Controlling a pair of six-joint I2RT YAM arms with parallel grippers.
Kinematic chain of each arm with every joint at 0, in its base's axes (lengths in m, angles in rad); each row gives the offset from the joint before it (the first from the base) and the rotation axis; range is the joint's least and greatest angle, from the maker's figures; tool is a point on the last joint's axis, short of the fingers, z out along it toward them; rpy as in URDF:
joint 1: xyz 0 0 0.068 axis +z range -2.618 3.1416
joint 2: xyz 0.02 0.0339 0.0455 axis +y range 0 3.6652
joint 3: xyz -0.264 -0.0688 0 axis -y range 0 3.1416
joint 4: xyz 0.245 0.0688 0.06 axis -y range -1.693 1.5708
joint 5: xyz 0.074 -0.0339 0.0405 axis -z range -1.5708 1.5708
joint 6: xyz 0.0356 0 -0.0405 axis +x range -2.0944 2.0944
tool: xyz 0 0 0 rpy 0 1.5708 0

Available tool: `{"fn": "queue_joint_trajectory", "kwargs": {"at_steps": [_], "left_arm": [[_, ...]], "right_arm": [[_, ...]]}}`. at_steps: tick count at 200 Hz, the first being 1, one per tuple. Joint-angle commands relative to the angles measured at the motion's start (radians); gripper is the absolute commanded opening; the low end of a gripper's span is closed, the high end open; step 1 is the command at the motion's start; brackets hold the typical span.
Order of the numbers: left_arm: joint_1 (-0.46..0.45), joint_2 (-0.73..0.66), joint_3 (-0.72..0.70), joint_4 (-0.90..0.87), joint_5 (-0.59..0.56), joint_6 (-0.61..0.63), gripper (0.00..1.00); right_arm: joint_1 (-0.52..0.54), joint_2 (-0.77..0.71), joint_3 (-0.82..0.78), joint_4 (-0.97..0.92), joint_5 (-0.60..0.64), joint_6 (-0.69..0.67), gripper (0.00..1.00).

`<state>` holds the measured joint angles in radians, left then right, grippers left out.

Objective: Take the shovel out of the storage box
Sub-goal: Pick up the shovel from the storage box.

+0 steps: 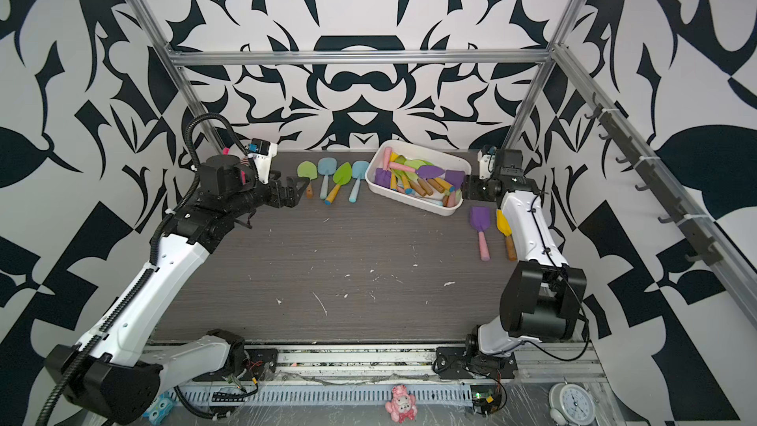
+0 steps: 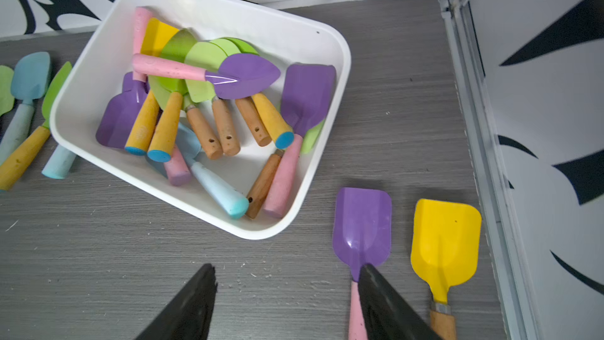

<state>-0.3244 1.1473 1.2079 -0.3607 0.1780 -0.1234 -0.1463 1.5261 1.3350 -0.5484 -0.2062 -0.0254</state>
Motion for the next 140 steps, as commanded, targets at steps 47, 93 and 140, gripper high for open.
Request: {"fn": "queue_joint_trajectory", "kwargs": {"at_steps": [47, 93, 140], "left_arm": [[0.002, -0.119, -0.002, -0.045, -0.179, 0.067, 0.99], [0.002, -0.179, -0.022, -0.093, -0.263, 0.075, 1.0], [0.002, -0.238, -0.008, -0.127, -0.302, 0.096, 1.0]], "right_arm": [[0.178, -0.023, 0.095, 0.111, 0.263, -0.105, 0.79], [0.227, -0.007, 0.208, 0.072, 0.334, -0.157, 0.82], [0.232, 0.103, 0.419, -0.16, 0.275, -0.148, 0.81]]}}
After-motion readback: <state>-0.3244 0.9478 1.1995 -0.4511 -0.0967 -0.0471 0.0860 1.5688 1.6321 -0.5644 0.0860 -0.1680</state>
